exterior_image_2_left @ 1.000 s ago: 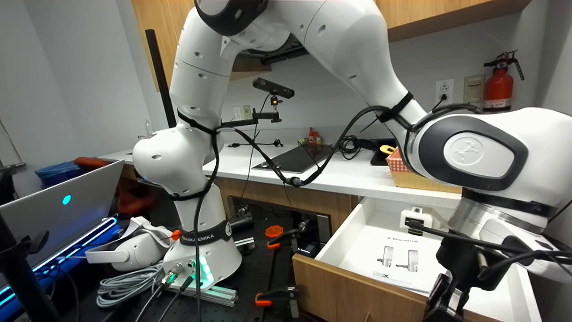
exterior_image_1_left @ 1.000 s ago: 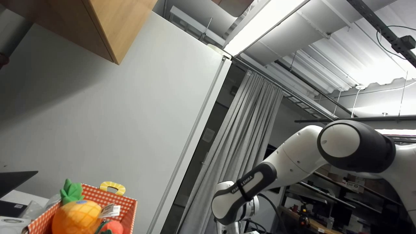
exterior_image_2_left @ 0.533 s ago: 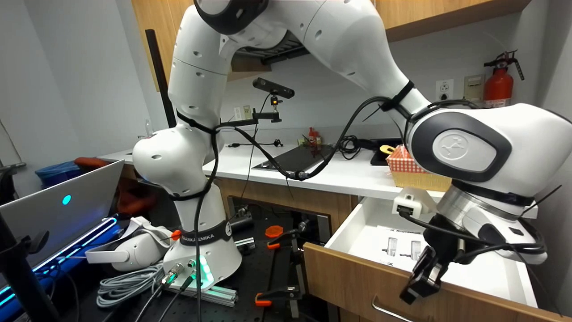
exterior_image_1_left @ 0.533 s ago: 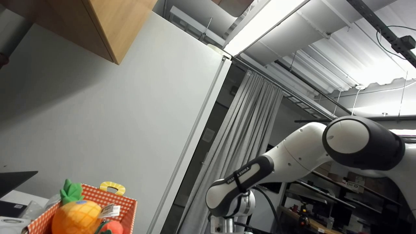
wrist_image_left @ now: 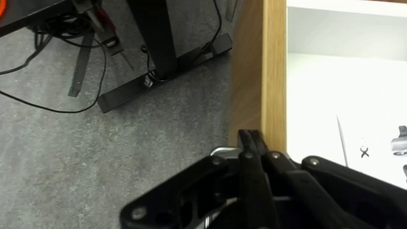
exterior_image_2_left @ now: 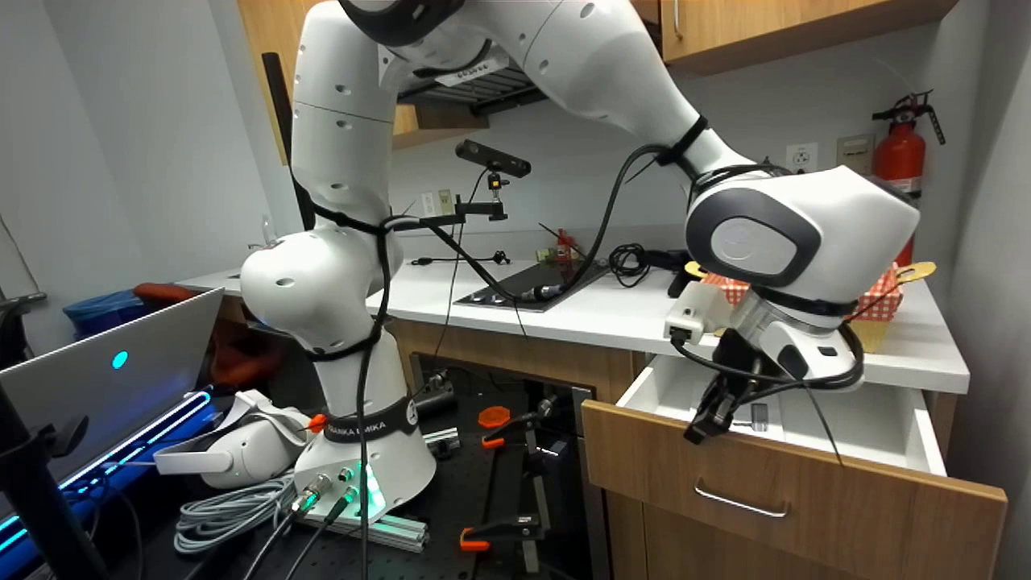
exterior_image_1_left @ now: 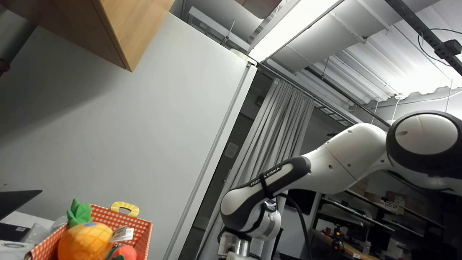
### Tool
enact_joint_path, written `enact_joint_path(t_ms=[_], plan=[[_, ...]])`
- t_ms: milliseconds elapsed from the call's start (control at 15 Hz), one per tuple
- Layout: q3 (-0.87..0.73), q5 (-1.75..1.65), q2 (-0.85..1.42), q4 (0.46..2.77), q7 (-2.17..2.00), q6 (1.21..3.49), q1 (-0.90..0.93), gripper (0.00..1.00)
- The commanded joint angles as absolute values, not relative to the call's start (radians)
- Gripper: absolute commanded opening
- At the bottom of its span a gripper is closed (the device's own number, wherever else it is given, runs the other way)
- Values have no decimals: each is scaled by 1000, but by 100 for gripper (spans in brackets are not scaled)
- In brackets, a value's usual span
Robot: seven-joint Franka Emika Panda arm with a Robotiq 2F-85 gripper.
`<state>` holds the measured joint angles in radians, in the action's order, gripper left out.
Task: Close the drawer
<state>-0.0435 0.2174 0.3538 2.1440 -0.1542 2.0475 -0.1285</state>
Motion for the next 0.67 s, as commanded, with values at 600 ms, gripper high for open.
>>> enact_joint_path(t_ms=[600], plan=[[90,652,168,2358,86,2342,-64,0]])
